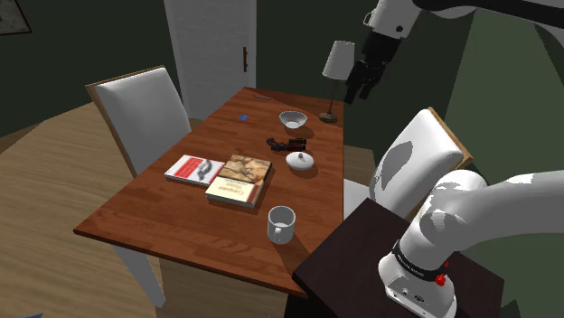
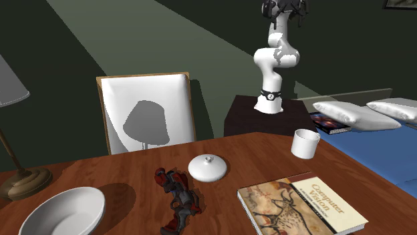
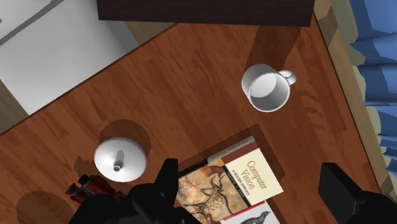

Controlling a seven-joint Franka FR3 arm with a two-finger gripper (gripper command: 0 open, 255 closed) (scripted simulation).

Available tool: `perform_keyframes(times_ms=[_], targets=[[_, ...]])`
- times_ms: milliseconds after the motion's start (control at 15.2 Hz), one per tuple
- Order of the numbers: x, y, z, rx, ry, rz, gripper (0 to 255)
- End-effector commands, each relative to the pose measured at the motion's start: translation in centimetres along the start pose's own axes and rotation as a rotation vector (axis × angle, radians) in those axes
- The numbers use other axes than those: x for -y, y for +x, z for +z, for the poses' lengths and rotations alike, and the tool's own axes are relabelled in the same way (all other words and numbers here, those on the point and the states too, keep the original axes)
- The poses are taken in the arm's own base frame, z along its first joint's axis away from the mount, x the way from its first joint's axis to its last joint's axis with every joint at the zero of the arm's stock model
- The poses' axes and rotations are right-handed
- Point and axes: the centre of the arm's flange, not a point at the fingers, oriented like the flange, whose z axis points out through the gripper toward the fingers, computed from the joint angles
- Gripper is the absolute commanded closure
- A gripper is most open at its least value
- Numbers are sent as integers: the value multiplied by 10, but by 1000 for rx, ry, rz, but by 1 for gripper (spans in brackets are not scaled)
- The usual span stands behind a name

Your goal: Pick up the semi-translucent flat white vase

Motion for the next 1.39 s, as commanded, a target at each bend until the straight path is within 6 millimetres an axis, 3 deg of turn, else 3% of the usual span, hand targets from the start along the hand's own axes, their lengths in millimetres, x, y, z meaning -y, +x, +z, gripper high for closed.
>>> perform_keyframes(times_ms=[0,1320], targets=[[0,0,0,0,0,0,0],[-121,143,191,77,-43,24,0]])
